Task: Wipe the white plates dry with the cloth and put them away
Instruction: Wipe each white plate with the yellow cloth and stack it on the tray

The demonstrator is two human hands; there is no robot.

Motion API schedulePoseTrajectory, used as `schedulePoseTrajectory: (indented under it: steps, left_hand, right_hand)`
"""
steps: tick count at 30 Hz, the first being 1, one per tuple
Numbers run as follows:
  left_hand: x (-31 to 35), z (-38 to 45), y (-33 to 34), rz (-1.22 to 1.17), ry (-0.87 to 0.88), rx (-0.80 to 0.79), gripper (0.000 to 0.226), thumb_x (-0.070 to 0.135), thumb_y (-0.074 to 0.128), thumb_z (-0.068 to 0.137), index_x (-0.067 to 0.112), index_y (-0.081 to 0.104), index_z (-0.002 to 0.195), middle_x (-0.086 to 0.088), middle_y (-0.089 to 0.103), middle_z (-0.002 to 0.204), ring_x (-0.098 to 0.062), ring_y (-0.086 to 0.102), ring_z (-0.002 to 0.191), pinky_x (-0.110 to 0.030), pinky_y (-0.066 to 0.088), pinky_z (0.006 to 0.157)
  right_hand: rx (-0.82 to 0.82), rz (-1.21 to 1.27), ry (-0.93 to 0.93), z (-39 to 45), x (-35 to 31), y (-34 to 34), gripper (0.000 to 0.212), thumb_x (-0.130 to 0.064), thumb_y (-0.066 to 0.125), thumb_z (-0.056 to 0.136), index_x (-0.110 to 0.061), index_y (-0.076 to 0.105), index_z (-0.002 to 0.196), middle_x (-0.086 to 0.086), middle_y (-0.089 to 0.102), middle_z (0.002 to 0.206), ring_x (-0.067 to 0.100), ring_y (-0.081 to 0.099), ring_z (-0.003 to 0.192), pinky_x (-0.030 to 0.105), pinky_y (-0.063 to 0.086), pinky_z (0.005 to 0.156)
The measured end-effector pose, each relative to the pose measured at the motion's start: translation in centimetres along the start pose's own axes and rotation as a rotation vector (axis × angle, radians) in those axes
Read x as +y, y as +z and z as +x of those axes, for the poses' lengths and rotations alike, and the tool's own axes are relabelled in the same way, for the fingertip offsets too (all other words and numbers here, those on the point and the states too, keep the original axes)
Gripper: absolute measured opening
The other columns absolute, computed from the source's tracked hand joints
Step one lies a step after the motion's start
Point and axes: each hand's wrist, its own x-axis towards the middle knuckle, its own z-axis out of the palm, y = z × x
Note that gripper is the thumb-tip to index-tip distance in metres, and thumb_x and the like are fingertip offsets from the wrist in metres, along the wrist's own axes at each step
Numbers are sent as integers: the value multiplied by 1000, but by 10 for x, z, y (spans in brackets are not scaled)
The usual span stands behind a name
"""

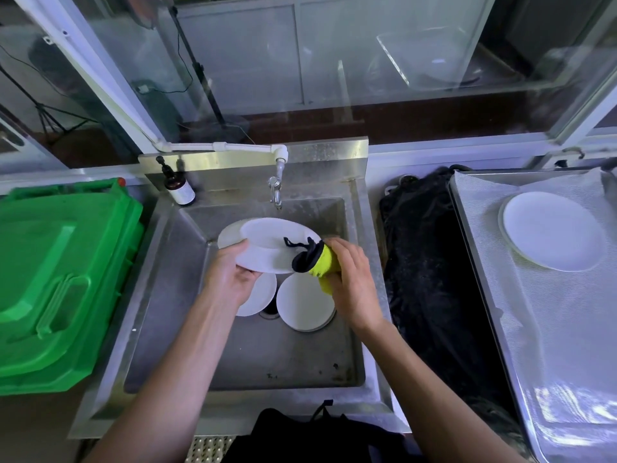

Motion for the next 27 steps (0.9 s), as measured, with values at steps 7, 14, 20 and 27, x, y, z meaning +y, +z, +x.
schedulePoseTrajectory:
  steps: [7,14,20,27]
  left_hand:
    - [-10,-7,-10,82,11,-36,20,8,58,99,5,68,116,-9,77,105,-27,70,105,-40,56,78]
    - [-17,-19,-7,111,37,-69,26,8,60,95,3,68,120,-13,74,112,-29,71,102,-37,57,80]
    - [-22,-27,-4,79,57,-112,18,7,58,97,7,71,109,-12,77,107,-27,73,97,-39,56,86]
    - [-26,-34,6,29,37,-148,21,10,54,101,6,71,113,-14,75,113,-26,74,100,-38,56,91]
  right_hand:
    - [-160,277,351,18,-21,3,69,-15,67,90,-50,33,139,-55,43,118,-21,43,111,-3,32,88]
    - [-202,270,370,18,-25,14,58,-25,67,95,-26,42,148,-10,47,153,12,45,136,28,40,106]
    - [-230,56,242,13,-38,17,46,-27,45,108,-16,44,152,2,30,165,24,24,152,46,28,120]
    - [-149,-7,218,-3,-62,32,46,-24,42,108,-11,42,153,8,30,164,29,20,154,48,25,122]
